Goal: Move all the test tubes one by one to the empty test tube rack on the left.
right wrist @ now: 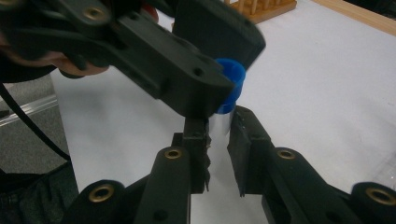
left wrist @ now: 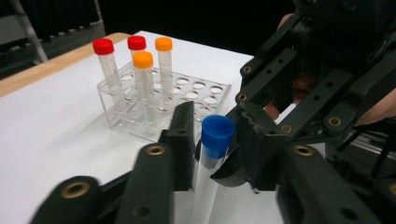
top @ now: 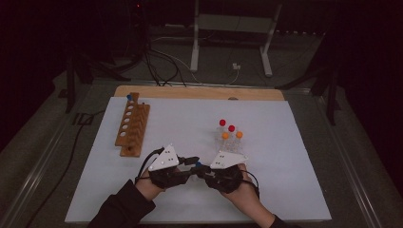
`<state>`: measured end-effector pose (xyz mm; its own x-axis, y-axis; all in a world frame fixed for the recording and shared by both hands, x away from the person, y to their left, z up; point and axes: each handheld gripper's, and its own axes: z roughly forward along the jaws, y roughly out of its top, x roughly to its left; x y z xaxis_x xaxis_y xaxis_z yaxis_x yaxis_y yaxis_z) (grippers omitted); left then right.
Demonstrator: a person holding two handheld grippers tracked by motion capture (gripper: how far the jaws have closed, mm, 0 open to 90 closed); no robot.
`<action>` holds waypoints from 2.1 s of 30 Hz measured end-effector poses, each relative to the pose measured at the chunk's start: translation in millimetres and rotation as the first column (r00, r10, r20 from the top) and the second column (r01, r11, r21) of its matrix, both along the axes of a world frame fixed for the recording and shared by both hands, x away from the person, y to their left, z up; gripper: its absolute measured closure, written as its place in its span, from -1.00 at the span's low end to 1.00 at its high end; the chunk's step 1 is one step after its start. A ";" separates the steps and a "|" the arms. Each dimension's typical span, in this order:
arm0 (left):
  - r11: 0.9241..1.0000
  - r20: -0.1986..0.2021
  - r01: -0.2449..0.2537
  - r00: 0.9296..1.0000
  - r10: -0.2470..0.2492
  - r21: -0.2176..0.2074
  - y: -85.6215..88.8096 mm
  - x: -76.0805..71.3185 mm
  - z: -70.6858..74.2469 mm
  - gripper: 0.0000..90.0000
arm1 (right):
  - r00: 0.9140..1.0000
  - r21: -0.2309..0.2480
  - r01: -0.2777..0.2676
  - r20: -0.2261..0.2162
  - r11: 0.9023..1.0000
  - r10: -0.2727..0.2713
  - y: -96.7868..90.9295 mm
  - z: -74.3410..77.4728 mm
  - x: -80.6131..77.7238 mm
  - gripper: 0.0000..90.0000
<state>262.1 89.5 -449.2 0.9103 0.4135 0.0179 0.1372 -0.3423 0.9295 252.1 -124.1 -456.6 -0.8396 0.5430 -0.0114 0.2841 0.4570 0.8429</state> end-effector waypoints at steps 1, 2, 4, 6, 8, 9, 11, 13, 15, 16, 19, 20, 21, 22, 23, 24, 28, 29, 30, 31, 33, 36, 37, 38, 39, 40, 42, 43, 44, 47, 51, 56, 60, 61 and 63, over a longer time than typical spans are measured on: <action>1.000 0.003 -0.004 1.000 0.004 -0.001 -0.1 0.1 -0.5 0.60 | 1.000 0.000 0.000 0.000 1.000 0.000 0.0 0.0 0.0 0.71; 1.000 -0.004 0.003 1.000 -0.003 -0.006 -0.1 0.5 -0.6 0.64 | 1.000 -0.001 -0.001 0.000 1.000 0.001 -0.1 0.0 0.1 0.71; 1.000 0.003 -0.001 1.000 0.001 -0.001 -0.6 0.2 -0.6 0.68 | 1.000 0.000 0.001 -0.002 1.000 -0.001 -0.1 -0.1 0.3 0.71; 1.000 0.010 -0.003 1.000 0.003 0.001 -0.5 0.4 -0.2 0.70 | 1.000 0.003 0.001 -0.005 1.000 -0.001 -0.3 -0.2 0.6 0.71; 1.000 0.011 -0.002 1.000 0.002 0.002 -0.3 0.7 0.1 0.71 | 1.000 0.008 0.002 -0.008 1.000 -0.002 -0.5 0.1 0.8 0.71; 1.000 0.016 -0.006 1.000 0.006 0.002 -0.2 0.4 0.2 0.72 | 1.000 0.008 0.002 -0.009 1.000 -0.002 -0.6 0.1 1.0 0.71; 1.000 0.018 -0.008 1.000 0.008 -0.002 -0.4 0.1 0.7 0.73 | 1.000 0.018 0.000 -0.011 1.000 0.000 -1.3 0.2 1.4 0.70; 1.000 0.016 -0.008 1.000 0.008 -0.009 0.9 0.3 1.8 0.73 | 1.000 0.033 -0.004 -0.014 0.999 0.005 -2.9 0.2 2.3 0.67; 1.000 0.023 -0.020 1.000 0.020 -0.010 2.2 0.5 2.8 0.73 | 1.000 0.039 -0.005 -0.017 0.999 0.006 -4.0 0.6 2.9 0.53; 1.000 0.023 -0.022 0.999 0.022 -0.008 3.4 1.1 3.5 0.73 | 1.000 0.040 -0.004 -0.014 0.999 0.004 -4.8 1.0 2.7 0.46; 0.999 0.028 -0.035 0.999 0.036 -0.004 7.2 2.4 4.8 0.73 | 1.000 0.045 0.002 0.000 0.999 -0.002 -7.7 2.7 2.5 0.27; 0.999 0.026 -0.038 0.999 0.038 -0.004 8.7 2.8 5.2 0.73 | 1.000 0.052 0.009 0.005 0.999 -0.010 -9.0 3.7 2.4 0.22; 0.999 0.023 -0.040 0.999 0.040 -0.007 10.3 3.4 5.7 0.73 | 1.000 0.065 0.010 0.002 0.998 -0.010 -10.4 4.7 2.6 0.17; 0.999 0.025 -0.047 0.999 0.047 -0.006 11.8 4.0 6.1 0.73 | 1.000 0.067 0.012 0.003 0.998 -0.012 -11.8 5.9 2.6 0.09; 0.999 0.029 -0.054 0.998 0.054 -0.003 13.4 4.8 6.7 0.73 | 1.000 0.072 0.014 0.011 0.997 -0.015 -13.0 7.0 2.5 0.01; 0.998 0.028 -0.058 0.998 0.058 -0.002 15.3 6.0 7.4 0.73 | 1.000 0.075 0.015 0.011 0.997 -0.016 -14.2 7.9 2.5 -0.08; 0.996 0.033 -0.086 0.996 0.086 -0.001 23.6 11.0 10.4 0.73 | 0.999 0.081 0.040 0.018 0.996 -0.042 -20.1 10.2 2.9 -0.39; 0.996 0.031 -0.093 0.995 0.093 -0.005 25.9 12.4 11.4 0.73 | 0.999 0.080 0.047 0.022 0.996 -0.049 -21.2 10.4 3.2 -0.45; 0.995 0.032 -0.100 0.994 0.100 -0.004 28.4 13.9 12.7 0.73 | 0.998 0.080 0.051 0.024 0.995 -0.053 -22.3 10.7 3.6 -0.54; 0.994 0.038 -0.109 0.993 0.109 -0.002 30.5 15.2 14.1 0.73 | 0.998 0.084 0.055 0.025 0.995 -0.057 -23.3 11.2 3.5 -0.59; 0.992 0.042 -0.124 0.991 0.124 -0.007 35.4 18.3 17.2 0.73 | 0.998 0.088 0.062 0.026 0.994 -0.065 -24.9 12.0 4.1 -0.69; 0.988 0.055 -0.152 0.987 0.152 -0.004 43.2 23.8 22.8 0.73 | 0.997 0.102 0.074 0.020 0.992 -0.076 -28.1 12.9 5.1 -0.78; 0.987 0.060 -0.163 0.985 0.163 -0.003 46.0 26.0 24.7 0.73 | 0.997 0.107 0.075 0.017 0.991 -0.077 -29.0 13.2 5.3 -0.81; 0.985 0.060 -0.174 0.983 0.174 -0.003 49.0 28.2 26.5 0.73 | 0.996 0.109 0.079 0.019 0.991 -0.082 -30.0 13.7 5.4 -0.86; 0.983 0.063 -0.185 0.981 0.185 -0.005 52.3 30.5 28.2 0.73 | 0.996 0.111 0.085 0.017 0.990 -0.088 -30.8 14.2 5.5 -0.91; 0.980 0.066 -0.197 0.978 0.197 -0.005 55.3 33.2 29.7 0.73 | 0.996 0.113 0.088 0.016 0.990 -0.091 -31.6 14.7 5.8 -0.92; 0.974 0.068 -0.225 0.972 0.224 -0.004 61.6 38.4 32.3 0.73 | 0.995 0.120 0.090 0.020 0.989 -0.093 -32.9 15.6 5.8 -0.95; 0.971 0.070 -0.237 0.969 0.237 -0.007 64.8 41.1 33.6 0.73 | 0.995 0.116 0.094 0.026 0.989 -0.098 -33.2 15.9 5.5 -0.96; 0.969 0.067 -0.246 0.967 0.246 -0.009 67.8 43.7 34.7 0.73 | 0.995 0.123 0.096 0.027 0.988 -0.100 -33.7 16.2 5.2 -0.98; 0.960 0.076 -0.279 0.957 0.279 -0.010 76.0 50.8 38.6 0.73 | 0.996 0.124 0.079 0.034 0.989 -0.084 -35.0 16.6 5.0 -1.00; 0.945 0.101 -0.328 0.939 0.328 -0.010 86.8 59.9 44.6 0.73 | 0.996 0.124 0.074 0.045 0.989 -0.080 -36.0 17.1 3.9 -1.00; 0.927 0.107 -0.374 0.921 0.374 -0.016 100.8 71.7 52.3 0.73 | 0.997 0.129 0.056 0.052 0.990 -0.063 -37.0 17.9 2.4 -1.00; 0.909 0.114 -0.415 0.902 0.416 -0.037 111.6 79.9 60.8 0.73 | 0.996 0.129 0.062 0.054 0.990 -0.069 -37.9 17.5 2.9 -1.00; 0.903 0.114 -0.428 0.896 0.430 -0.046 114.7 81.9 63.1 0.73 | 0.996 0.132 0.060 0.050 0.989 -0.067 -38.1 17.4 3.2 -1.00; 0.889 0.118 -0.455 0.881 0.458 -0.053 120.4 86.6 67.0 0.73 | 0.996 0.135 0.063 0.051 0.989 -0.070 -38.5 17.4 3.3 -1.00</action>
